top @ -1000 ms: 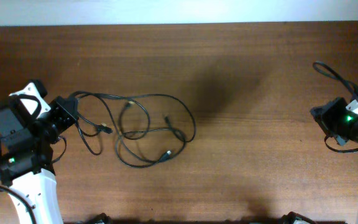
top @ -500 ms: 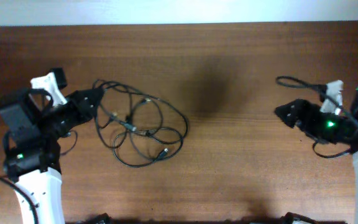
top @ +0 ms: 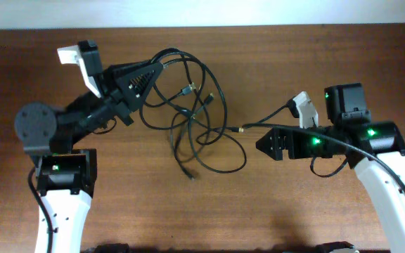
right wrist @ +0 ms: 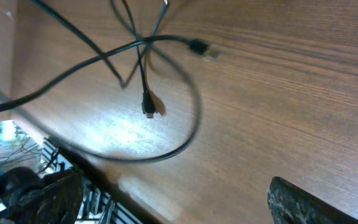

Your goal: Untangle cables

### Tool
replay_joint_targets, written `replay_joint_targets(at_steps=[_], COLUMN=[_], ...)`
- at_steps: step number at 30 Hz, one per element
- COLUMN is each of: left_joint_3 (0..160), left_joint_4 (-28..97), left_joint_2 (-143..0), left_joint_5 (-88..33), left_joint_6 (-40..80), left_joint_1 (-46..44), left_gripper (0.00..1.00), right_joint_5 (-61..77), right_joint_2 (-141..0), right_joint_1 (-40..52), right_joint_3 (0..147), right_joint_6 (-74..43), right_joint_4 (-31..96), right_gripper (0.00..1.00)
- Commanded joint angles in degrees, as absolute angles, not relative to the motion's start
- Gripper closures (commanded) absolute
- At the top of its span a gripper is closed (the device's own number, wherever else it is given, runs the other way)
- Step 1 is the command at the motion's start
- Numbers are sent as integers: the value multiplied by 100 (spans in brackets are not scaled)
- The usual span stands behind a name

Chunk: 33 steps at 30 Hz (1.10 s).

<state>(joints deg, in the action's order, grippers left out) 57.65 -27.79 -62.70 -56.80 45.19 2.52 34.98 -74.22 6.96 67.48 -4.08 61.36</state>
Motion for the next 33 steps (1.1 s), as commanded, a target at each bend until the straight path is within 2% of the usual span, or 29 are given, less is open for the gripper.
replay_joint_targets(at_steps=[1,7,10,13,16,18,19,22,23,25,27,31,33], left_joint_3=[5857,5857,5857,5857,5857,5857,5857,5857,5857,5857,5857,5857,5857], left_joint_4=[-3148,-3760,-4158,-4130,-4106,-3844,-3483,-2436,-2047,-1334,-939,150,526], left_joint_2=[-6213,-6213,-6213,-6213,-6213,-6213,-6213,-6215,-6215,-6215,-6215,-6215,-6213], left_joint_5=[-5306,-4956,-4534,-4713,-4847,-4862,-4807,-4392,-4237,-4209,-4185,-3913,-3918], left_joint_6=[5365,6093,6386,6510,6508,6134,5863,5422,5210,4622,4200,3981,3601], left_joint_1=[239,239,239,185,187,191,191,191,191,191,191,191,191], left_gripper=[100,100,100,100,100,100,100,100,94,71,55,1,1], right_joint_5=[3356,3387,3828,3791,3682,3658,3529,3208,3076,3009,3002,2991,2993], right_joint_2=[-7629,-7835,-7850,-7988,-8189,-8256,-8259,-8259,-8259,-8259,-8259,-8259,-8259], right_joint_1=[727,729,884,1219,1291,1269,1269,1269,1269,1269,1269,1269,1269], right_joint_3=[6761,6761,6761,6761,6761,6761,6761,6761,6761,6761,6761,6761,6761], right_joint_6=[-342,-338,-357,-1052,-1553,-1551,-1551,-1553,-1553,-1553,-1551,-1553,-1553], right_joint_4=[6125,5852,5148,4340,4104,4139,4158,4222,4285,4375,4414,4460,4486], right_gripper=[6,6,3,3,3,4,7,9,9,9,8,9,8])
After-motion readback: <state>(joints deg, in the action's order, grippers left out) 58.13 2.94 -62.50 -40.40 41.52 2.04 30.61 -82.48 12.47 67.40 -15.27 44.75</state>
